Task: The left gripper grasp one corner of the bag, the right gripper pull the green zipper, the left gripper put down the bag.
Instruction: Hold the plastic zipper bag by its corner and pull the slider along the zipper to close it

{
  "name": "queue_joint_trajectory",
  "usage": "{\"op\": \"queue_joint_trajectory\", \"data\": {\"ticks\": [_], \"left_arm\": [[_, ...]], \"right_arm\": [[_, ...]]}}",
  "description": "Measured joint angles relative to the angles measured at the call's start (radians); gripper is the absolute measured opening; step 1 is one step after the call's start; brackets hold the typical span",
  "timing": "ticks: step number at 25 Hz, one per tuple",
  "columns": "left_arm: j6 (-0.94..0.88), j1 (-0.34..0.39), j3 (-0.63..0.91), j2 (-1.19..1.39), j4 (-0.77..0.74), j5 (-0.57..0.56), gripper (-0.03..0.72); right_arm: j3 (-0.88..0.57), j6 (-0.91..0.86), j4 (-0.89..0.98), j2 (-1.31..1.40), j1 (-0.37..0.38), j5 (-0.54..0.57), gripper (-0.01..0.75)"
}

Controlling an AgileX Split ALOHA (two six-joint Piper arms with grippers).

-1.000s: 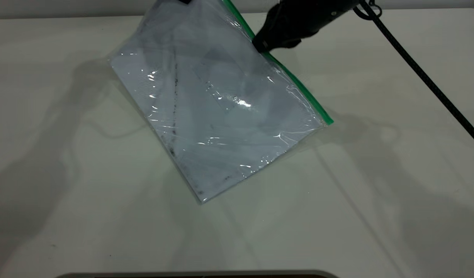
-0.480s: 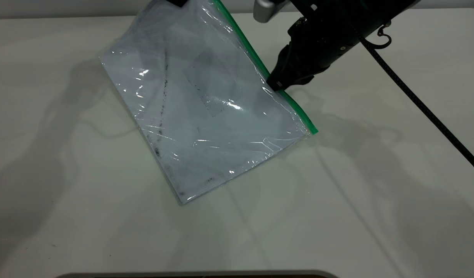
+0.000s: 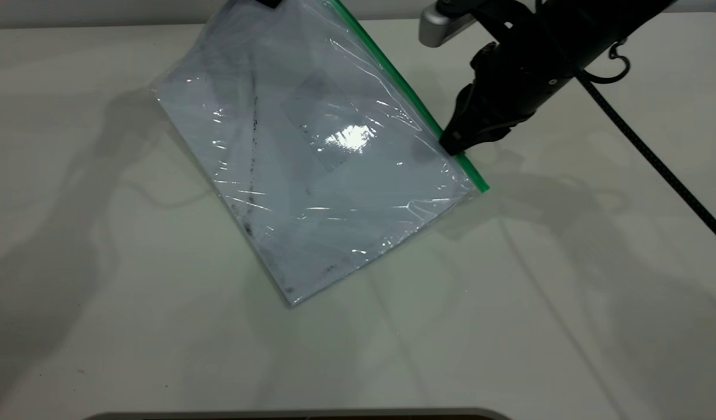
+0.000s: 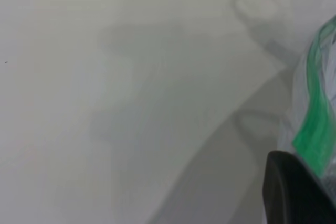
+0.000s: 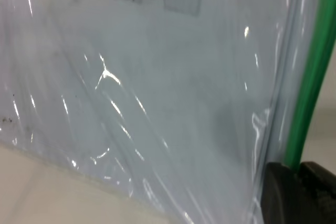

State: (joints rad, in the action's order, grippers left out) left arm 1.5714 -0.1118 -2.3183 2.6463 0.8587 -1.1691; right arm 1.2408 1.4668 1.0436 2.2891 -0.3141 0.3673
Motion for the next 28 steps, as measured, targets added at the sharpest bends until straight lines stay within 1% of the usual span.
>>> {"op": "queue_joint_trajectory", "data": {"ticks": [3, 14, 19, 21, 23, 25, 28], "left_arm": [[-0.001, 0.0, 0.0, 0.0, 0.004, 0.0, 0.054], [-0.003, 0.0, -0.001, 0.0, 0.006, 0.0, 0.054], [-0.004, 0.0, -0.001, 0.0, 0.007, 0.0, 0.054], [-0.004, 0.0, -0.001, 0.0, 0.007, 0.0, 0.054], [-0.004, 0.004, -0.001, -0.001, 0.004, 0.0, 0.054], [-0.004, 0.008, -0.002, -0.001, 0.004, 0.0, 0.054], [-0.004, 0.009, -0.002, -0.001, 0.003, 0.0, 0.054]], "right_arm": [[0.0, -0.044, -0.053, 0.0, 0.015, 0.021, 0.035], [-0.001, -0.169, -0.208, 0.0, 0.026, 0.067, 0.043], [-0.001, -0.201, -0.228, 0.0, 0.027, 0.069, 0.053], [-0.001, -0.205, -0.228, 0.0, 0.027, 0.067, 0.072], [-0.002, -0.207, -0.234, 0.0, 0.03, 0.067, 0.125], [-0.002, -0.207, -0.234, 0.0, 0.032, 0.066, 0.207], [-0.002, -0.21, -0.222, 0.0, 0.034, 0.058, 0.376]]}}
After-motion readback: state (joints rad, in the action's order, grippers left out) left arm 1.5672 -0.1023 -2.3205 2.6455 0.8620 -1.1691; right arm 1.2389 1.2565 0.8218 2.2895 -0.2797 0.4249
